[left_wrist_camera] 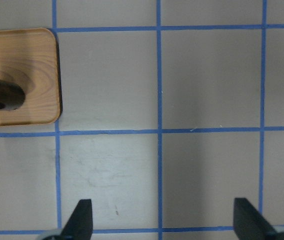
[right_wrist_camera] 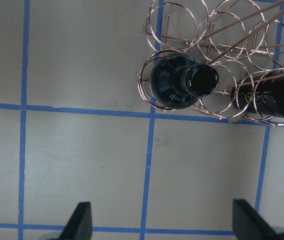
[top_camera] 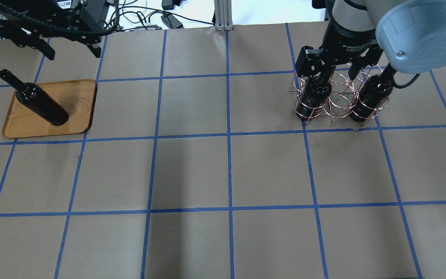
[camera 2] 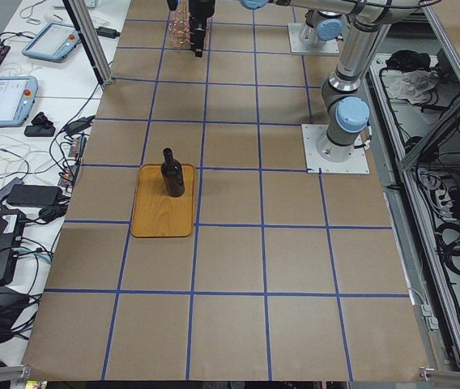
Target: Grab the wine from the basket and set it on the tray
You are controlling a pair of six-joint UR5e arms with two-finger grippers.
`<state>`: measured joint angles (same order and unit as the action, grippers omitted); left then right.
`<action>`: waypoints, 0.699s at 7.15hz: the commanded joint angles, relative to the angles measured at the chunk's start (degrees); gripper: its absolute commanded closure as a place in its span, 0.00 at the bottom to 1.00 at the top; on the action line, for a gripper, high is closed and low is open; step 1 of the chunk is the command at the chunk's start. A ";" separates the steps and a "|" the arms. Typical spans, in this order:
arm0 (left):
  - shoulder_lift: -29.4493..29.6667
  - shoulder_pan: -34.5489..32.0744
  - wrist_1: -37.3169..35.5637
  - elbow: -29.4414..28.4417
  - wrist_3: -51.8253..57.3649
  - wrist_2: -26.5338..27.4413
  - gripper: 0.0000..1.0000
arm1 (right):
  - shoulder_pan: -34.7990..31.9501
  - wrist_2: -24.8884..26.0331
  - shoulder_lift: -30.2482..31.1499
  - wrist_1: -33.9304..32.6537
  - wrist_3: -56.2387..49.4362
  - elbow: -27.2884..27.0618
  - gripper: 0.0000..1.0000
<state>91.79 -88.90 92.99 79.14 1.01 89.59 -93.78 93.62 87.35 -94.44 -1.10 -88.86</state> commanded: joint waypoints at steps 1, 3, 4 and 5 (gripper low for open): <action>-0.81 -4.96 -0.27 1.45 -6.97 -0.55 0.00 | 0.00 -0.10 -0.07 -0.13 -0.04 0.00 0.00; -1.18 -5.05 0.35 2.16 -5.23 -0.38 0.00 | 0.00 -0.02 0.01 0.13 0.05 0.00 0.00; -1.44 -5.05 0.35 2.16 -5.23 -0.29 0.00 | 0.00 -0.01 0.01 0.13 0.05 0.00 0.00; -1.44 -5.05 0.35 2.16 -5.23 -0.29 0.00 | 0.00 -0.01 0.01 0.05 0.05 0.00 0.00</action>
<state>90.45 -93.92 93.32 81.24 -4.25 89.28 -93.78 93.59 87.36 -94.35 -1.06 -88.86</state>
